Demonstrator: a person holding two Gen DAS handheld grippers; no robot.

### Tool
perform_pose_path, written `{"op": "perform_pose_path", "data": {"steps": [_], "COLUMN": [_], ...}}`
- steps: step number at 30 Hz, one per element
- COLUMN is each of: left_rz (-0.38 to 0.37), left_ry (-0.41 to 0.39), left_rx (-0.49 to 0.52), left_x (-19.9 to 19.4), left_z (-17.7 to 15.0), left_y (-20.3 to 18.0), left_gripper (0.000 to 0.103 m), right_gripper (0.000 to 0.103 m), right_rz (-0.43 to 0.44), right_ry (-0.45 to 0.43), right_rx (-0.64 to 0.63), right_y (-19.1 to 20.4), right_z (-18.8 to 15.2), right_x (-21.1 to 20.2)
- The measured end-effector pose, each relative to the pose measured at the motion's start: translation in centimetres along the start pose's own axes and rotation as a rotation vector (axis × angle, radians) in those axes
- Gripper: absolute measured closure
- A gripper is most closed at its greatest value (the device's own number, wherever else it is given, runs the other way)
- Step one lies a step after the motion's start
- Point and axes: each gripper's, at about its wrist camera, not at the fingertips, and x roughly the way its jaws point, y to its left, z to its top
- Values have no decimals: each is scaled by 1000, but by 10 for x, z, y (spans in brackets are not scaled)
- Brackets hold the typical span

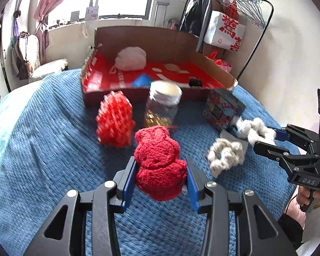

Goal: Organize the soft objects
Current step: 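Carry the star ring and red knit doll with both tools into the box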

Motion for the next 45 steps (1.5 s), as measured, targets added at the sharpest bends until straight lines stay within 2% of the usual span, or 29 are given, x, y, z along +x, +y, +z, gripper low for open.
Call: {"op": "perform_pose_path", "data": {"steps": [9,15,21,30,35,45], "left_rz": [14,27,27,11,-5,-105], "left_ry": [-64,-74,-34,81,128,200], "left_rx": [13,32,69,152,188,264], "left_x": [-16,-10,7,48,65,102], "left_z": [37,60,83,109,123,155], "left_y": [16,24,34,43,45,22], "left_gripper": [58,58,58,58,58,58], "right_gripper": [57,57,57,57,57,57], "right_rz": [3,-4,-10,-16,21,99], "right_ry": [-47,-42,5,116,167,225], "right_rx": [-37,-71,-117,-228,-232,-183], "right_y": [0,-2,-7,-12,-22,-55], "right_z": [42,66,84,107,117,134], "right_x": [6,22,47,90,108,130]}}
